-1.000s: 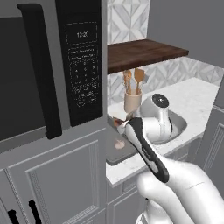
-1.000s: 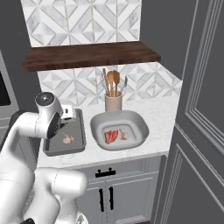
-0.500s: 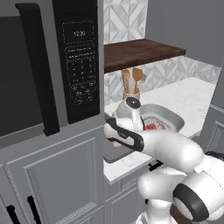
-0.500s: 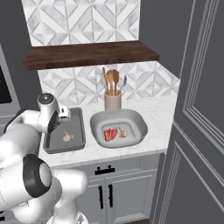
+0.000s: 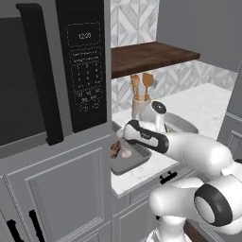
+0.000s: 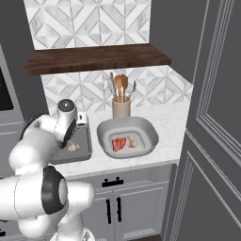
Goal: Place one garlic and one steak in each tupperware on the nearby counter, to pack two identical lunches.
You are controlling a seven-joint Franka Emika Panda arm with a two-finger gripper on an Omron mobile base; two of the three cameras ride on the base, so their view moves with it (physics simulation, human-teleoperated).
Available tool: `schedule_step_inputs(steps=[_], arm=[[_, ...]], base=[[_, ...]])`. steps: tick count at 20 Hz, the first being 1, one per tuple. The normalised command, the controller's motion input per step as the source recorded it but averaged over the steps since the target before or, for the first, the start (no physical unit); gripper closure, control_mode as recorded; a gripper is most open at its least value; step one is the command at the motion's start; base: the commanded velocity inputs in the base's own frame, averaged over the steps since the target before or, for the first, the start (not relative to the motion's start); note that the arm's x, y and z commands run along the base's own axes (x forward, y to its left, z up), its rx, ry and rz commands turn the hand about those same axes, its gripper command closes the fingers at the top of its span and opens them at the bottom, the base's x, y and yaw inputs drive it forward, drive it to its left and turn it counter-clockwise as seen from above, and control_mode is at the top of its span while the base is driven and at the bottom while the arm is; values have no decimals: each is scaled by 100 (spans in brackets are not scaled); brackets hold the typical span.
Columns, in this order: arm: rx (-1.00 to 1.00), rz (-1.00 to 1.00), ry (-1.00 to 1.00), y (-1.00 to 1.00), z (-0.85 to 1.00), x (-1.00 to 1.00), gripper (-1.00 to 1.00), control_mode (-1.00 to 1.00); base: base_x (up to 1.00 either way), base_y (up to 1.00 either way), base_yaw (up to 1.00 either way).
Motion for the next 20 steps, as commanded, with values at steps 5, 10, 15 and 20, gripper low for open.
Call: schedule_step_inputs(steps=[5,10,15,20], arm=[[8,4,-28,-97,96,-86,-100,-100],[1,4,-50,-75,100,-100,-100,-100],[0,1,-54,-37,100,-100,-100,-100],[11,5,-36,-13,31,-42,-100,-100]], base=[[0,0,0],[0,0,0],[0,0,0],[0,0,0]])
